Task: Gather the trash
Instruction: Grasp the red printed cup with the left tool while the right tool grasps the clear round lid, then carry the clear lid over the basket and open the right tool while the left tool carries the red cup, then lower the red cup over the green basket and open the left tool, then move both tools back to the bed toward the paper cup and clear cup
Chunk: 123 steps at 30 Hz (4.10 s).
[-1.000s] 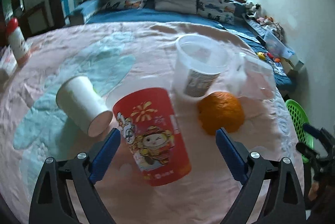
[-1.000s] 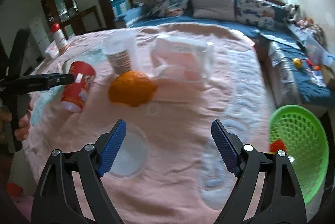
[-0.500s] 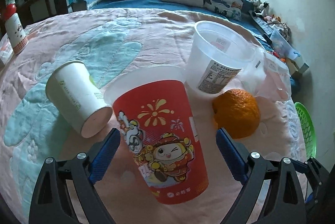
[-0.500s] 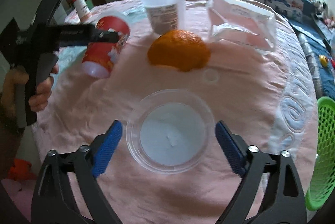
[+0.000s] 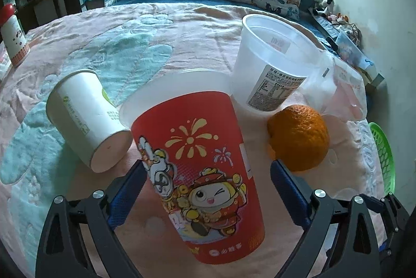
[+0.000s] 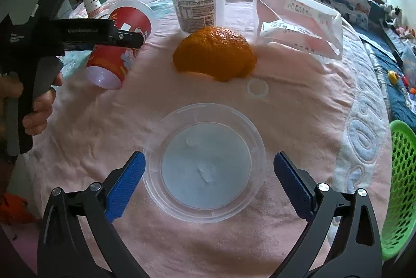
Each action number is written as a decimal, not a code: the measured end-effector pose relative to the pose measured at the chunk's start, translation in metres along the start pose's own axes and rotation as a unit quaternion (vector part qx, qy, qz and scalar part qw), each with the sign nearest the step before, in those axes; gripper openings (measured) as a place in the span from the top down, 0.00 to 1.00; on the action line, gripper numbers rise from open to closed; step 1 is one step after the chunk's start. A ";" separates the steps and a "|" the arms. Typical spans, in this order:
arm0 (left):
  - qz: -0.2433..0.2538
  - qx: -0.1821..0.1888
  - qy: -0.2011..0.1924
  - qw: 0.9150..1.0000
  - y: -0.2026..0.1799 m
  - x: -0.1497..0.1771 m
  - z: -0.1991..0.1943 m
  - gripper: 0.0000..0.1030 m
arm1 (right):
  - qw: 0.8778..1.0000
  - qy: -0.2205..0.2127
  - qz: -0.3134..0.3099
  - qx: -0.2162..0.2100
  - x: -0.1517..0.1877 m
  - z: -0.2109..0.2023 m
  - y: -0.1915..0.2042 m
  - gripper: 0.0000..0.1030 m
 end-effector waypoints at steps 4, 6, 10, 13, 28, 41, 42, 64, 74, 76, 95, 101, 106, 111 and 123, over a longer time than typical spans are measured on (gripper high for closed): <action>0.001 0.000 0.003 1.000 -0.001 -0.001 0.004 0.10 | 1.000 0.003 -0.020 0.005 0.002 0.000 0.009 0.04; 0.003 0.000 0.001 1.000 -0.003 -0.002 0.004 0.10 | 1.000 0.001 -0.028 0.013 0.002 0.001 0.012 0.04; 0.002 -0.004 0.000 1.000 -0.004 -0.003 0.008 0.10 | 0.999 0.007 -0.023 0.026 0.000 0.009 0.011 0.04; -0.002 -0.002 0.000 1.000 -0.003 -0.004 0.009 0.18 | 1.000 0.012 -0.015 0.022 0.001 0.012 0.010 0.09; -0.014 0.046 -0.003 0.999 -0.002 0.013 -0.013 0.33 | 0.999 -0.032 0.014 0.000 0.006 -0.028 -0.004 0.10; 0.055 0.120 -0.046 0.990 -0.063 0.021 -0.068 0.33 | 0.990 -0.081 0.104 0.057 0.032 -0.083 -0.077 0.10; 0.066 0.127 -0.047 0.989 -0.074 0.020 -0.069 0.33 | 0.988 -0.084 0.114 0.065 0.035 -0.088 -0.086 0.10; 0.196 0.211 -0.020 0.957 -0.248 -0.002 -0.052 0.33 | 0.930 -0.060 0.315 0.178 0.119 -0.117 -0.282 0.09; 0.249 0.227 -0.019 0.941 -0.322 0.000 -0.046 0.33 | 0.922 -0.079 0.333 0.180 0.142 -0.137 -0.286 0.05; 0.264 0.234 -0.016 0.936 -0.338 0.003 -0.041 0.33 | 0.921 -0.086 0.334 0.182 0.148 -0.147 -0.281 0.05; 0.305 0.224 0.030 0.925 -0.410 0.026 0.014 0.33 | 0.918 -0.107 0.322 0.208 0.176 -0.182 -0.247 0.05; 0.309 0.226 0.029 0.923 -0.423 0.029 0.017 0.30 | 0.918 -0.105 0.325 0.201 0.182 -0.179 -0.244 0.05; 0.317 0.235 0.016 0.919 -0.426 0.035 0.014 0.23 | 0.918 -0.106 0.326 0.202 0.183 -0.180 -0.241 0.05; 0.324 0.234 0.006 0.917 -0.418 0.038 0.003 0.21 | 0.919 -0.108 0.322 0.200 0.180 -0.182 -0.236 0.05; 0.295 0.192 -0.052 0.935 -0.337 0.016 -0.042 0.21 | 0.938 -0.121 0.272 0.178 0.133 -0.180 -0.208 0.05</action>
Point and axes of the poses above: each gripper's, at about its wrist camera, not at the fingertips, and z roughly the way its jaws point, y to its left, x to its underside, the point moved 2 cm from there along z, roughly the way its jaws point, and after that the axes turned 2 degrees about -x, right-handed, at the moved point
